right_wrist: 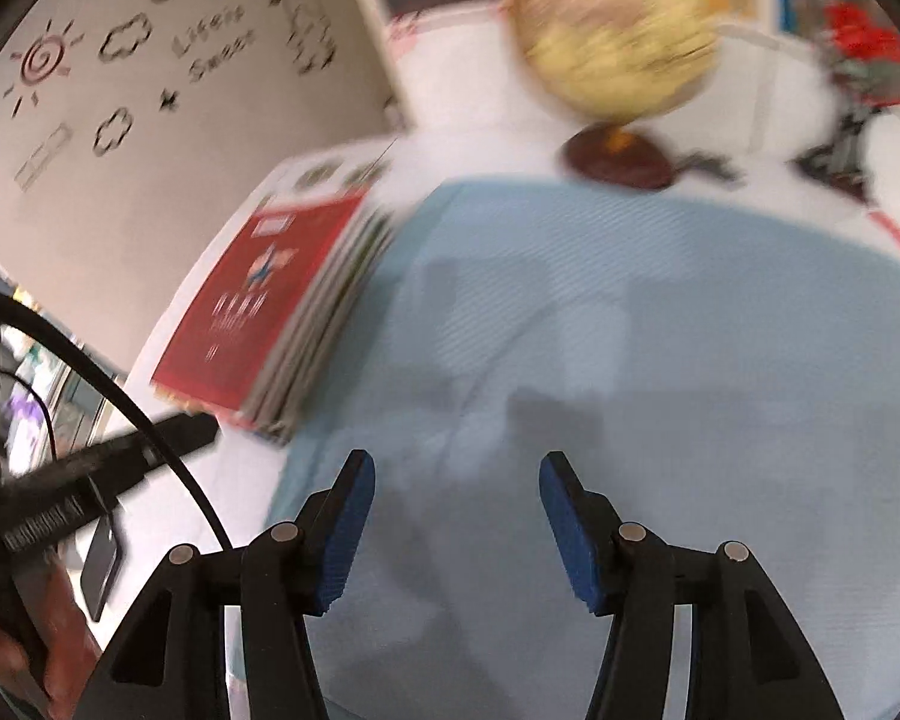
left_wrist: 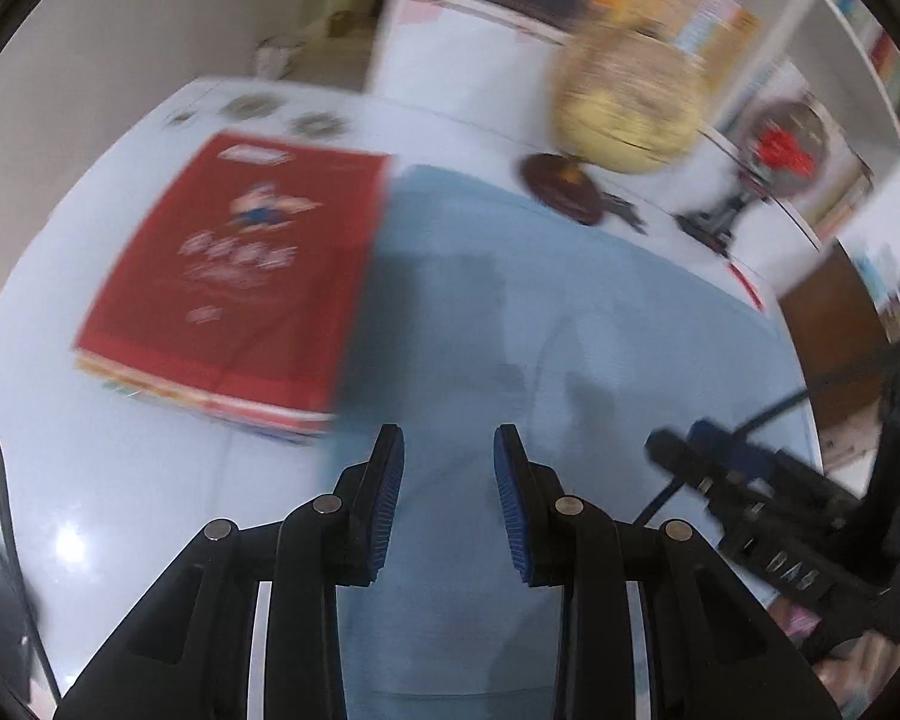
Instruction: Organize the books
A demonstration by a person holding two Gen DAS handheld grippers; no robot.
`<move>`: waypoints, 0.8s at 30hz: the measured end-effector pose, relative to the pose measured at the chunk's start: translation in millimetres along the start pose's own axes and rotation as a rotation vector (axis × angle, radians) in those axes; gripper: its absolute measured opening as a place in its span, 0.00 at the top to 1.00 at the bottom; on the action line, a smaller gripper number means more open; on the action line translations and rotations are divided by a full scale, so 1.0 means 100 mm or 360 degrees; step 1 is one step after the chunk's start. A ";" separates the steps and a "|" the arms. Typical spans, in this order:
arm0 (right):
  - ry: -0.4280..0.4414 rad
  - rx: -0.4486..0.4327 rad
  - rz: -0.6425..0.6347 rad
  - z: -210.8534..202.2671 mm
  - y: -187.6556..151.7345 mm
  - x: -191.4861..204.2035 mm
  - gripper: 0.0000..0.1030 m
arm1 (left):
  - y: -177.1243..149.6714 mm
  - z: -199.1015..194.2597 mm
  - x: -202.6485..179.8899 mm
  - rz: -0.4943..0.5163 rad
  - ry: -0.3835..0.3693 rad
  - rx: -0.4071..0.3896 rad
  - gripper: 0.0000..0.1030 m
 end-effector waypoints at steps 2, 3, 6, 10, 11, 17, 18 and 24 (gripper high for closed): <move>-0.0104 -0.0067 0.0065 -0.28 0.02 -0.25 0.46 | 0.00 0.00 -0.31 0.0062 -0.0003 -0.0008 0.73; -0.0154 -0.0092 0.0098 -0.40 0.02 -0.37 0.46 | -0.01 0.00 -0.54 0.0091 -0.0021 -0.0008 0.73; -0.0243 -0.0188 0.0195 -0.79 0.00 -0.72 0.46 | -0.07 -0.05 -1.02 0.0138 -0.0079 -0.0022 0.73; -0.0332 -0.0346 0.0226 -1.31 0.00 -1.03 0.46 | -0.09 -0.18 -1.58 0.0229 -0.0083 -0.0088 0.72; -0.0337 -0.0375 0.0227 -1.41 -0.01 -1.08 0.46 | -0.08 -0.20 -1.69 0.0241 -0.0088 -0.0103 0.72; -0.0391 -0.0523 0.0193 -1.92 -0.02 -1.39 0.32 | -0.08 -0.43 -2.21 0.0211 -0.0158 -0.0227 0.72; -0.0386 -0.0544 0.0183 -2.01 -0.04 -1.46 0.32 | -0.11 -0.45 -2.33 0.0235 -0.0175 -0.0231 0.72; -0.0420 -0.0543 0.0132 -2.12 -0.12 -1.67 0.32 | -0.29 -0.38 -2.72 0.0309 -0.0122 -0.0240 0.72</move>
Point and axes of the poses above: each gripper's, at about its wrist camera, not at the fingertips, and z roughly the way its jaws point, x to its left, y to its top, the point moved 1 cm from there along z, roughly the way its jaws point, and after that the axes turned 4 degrees about z, right-handed, at the moved point
